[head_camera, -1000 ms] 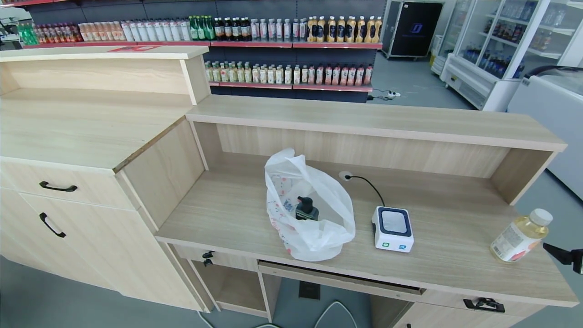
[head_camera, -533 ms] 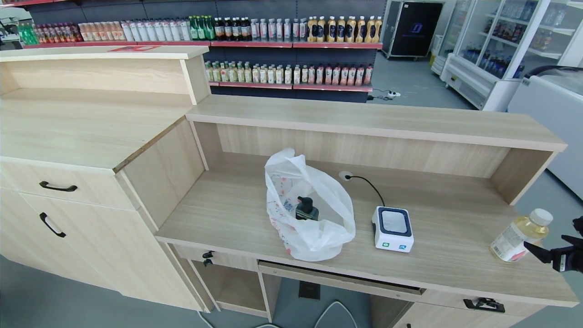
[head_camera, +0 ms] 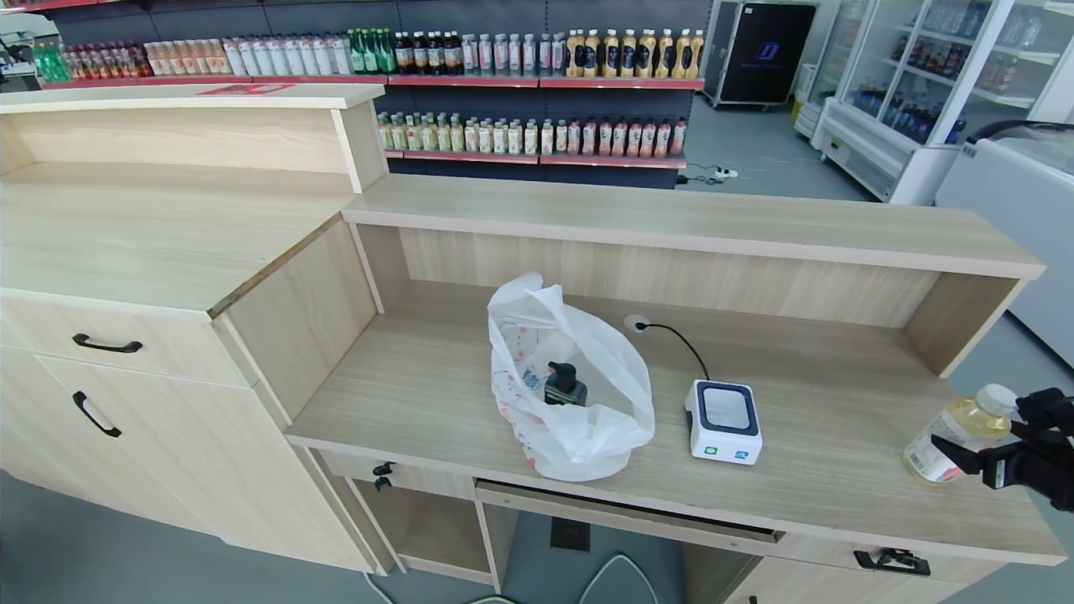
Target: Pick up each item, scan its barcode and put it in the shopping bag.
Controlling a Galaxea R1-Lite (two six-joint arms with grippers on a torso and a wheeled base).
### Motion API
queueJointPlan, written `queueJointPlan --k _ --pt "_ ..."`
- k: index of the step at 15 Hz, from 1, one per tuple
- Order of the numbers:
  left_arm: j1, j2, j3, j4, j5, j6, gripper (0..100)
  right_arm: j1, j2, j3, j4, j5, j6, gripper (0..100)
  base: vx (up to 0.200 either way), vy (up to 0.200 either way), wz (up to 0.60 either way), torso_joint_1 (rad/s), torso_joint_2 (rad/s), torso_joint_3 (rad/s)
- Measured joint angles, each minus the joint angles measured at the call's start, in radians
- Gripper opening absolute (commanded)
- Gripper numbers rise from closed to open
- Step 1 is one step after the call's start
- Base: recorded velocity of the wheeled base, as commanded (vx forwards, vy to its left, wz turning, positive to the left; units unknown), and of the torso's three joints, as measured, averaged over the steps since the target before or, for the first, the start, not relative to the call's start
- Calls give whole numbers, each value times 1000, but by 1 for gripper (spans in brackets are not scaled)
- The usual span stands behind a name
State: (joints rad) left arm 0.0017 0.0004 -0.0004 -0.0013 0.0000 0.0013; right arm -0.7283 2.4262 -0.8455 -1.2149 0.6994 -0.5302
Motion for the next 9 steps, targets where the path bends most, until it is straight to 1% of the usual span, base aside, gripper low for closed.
queueJointPlan --k 9 --pt "0 0 0 0 0 0 100 51 44 -35 -10 0 -1 100 0 0 0 0 0 0"
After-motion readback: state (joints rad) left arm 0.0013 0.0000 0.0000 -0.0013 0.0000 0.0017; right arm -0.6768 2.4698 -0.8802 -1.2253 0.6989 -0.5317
